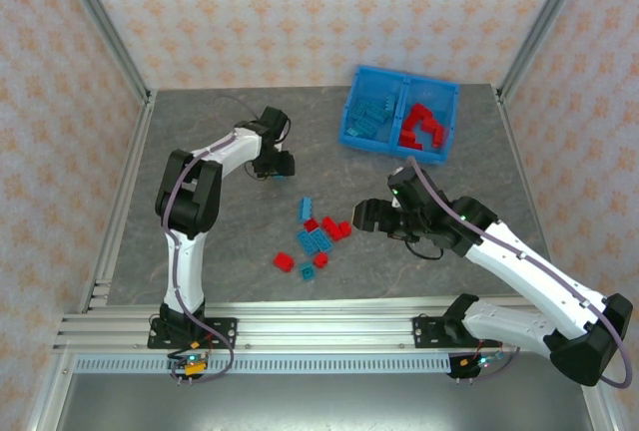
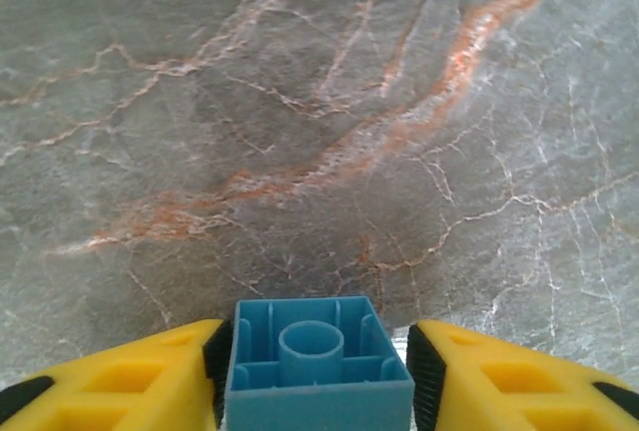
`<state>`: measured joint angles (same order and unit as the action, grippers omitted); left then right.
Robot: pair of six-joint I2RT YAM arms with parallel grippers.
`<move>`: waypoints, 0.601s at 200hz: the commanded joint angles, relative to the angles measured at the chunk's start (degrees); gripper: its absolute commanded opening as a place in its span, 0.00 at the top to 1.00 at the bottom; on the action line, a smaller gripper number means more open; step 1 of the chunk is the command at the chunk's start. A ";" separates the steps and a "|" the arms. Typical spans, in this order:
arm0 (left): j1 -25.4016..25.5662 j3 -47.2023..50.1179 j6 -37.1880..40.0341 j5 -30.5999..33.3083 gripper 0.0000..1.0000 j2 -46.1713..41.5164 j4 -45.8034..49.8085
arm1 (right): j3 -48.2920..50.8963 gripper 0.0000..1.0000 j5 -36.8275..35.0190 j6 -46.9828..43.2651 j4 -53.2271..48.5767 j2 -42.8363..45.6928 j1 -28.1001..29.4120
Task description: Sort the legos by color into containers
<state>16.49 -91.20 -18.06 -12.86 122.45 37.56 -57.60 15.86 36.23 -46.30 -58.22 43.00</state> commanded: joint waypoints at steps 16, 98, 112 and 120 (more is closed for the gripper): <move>0.12 -0.58 -1.03 0.20 0.62 -0.82 0.70 | -0.84 0.18 -1.18 0.29 -1.35 1.26 0.33; 7.27 -2.98 -5.99 -2.22 0.68 -18.26 -0.03 | -0.20 0.18 -0.75 -0.26 2.87 3.84 0.33; 10.34 -5.74 -6.00 -0.73 0.68 -18.68 -0.88 | 0.72 0.18 -2.34 0.05 3.24 5.77 0.33; 12.16 -7.42 -5.96 0.47 0.68 -18.21 -1.58 | 1.30 0.18 -3.39 0.22 3.24 6.91 0.33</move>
<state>23.99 -94.02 -22.74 -14.55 105.80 37.85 -57.41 16.10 36.18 -44.49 -55.11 43.00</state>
